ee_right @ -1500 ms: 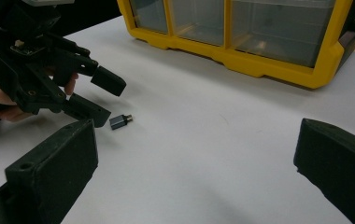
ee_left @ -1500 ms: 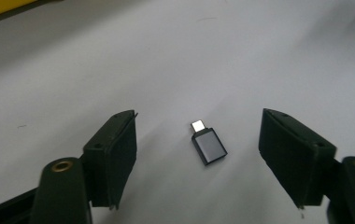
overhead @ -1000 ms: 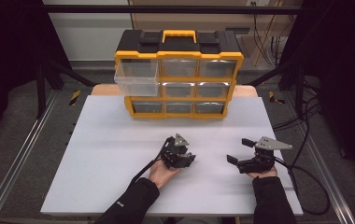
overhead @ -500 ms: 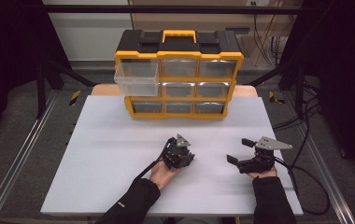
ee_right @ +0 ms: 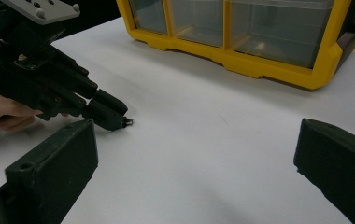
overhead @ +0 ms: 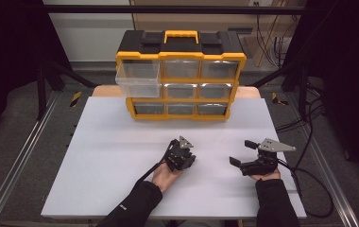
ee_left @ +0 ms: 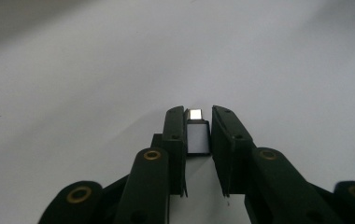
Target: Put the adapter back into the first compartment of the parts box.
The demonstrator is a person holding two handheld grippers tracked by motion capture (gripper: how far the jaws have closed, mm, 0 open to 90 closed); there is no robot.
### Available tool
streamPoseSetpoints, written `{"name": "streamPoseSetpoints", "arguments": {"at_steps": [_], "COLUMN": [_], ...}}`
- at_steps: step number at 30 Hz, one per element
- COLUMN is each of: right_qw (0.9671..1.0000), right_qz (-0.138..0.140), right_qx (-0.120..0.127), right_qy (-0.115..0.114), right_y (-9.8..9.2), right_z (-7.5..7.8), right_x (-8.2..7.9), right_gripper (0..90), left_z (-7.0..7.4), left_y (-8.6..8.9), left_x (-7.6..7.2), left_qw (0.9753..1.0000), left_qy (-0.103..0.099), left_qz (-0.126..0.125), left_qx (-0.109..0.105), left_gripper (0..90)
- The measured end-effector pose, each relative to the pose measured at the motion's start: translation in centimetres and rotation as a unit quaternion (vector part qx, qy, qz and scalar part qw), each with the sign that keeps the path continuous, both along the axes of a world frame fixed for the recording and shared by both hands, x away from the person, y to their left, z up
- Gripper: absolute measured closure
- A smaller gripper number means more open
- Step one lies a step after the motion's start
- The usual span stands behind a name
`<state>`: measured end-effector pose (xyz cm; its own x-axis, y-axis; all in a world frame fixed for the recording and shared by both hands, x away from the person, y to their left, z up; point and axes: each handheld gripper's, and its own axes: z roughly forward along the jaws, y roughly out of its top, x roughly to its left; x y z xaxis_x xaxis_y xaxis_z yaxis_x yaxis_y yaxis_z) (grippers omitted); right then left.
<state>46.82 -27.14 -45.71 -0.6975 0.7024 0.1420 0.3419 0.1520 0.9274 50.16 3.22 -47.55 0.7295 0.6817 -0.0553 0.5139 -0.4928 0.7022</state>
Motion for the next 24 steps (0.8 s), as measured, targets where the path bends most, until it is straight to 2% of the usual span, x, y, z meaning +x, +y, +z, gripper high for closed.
{"name": "streamPoseSetpoints", "arguments": {"at_steps": [12, 24], "right_qw": [1.0000, 1.0000], "right_qz": [0.000, 0.000], "right_qx": [0.000, 0.001], "right_qy": [0.000, 0.000], "right_y": [0.00, 0.00], "right_z": [0.00, 0.01], "right_x": [-0.01, -0.01], "right_gripper": [0.3, 0.3], "left_z": [0.01, 0.51], "left_y": [0.29, 0.64], "left_x": [0.26, 0.13], "left_qw": [0.9999, 0.9998], "left_qy": [0.007, 0.002], "left_qz": [-0.008, -0.014], "left_qx": [-0.006, -0.015], "left_gripper": [75.5, 75.5]}}
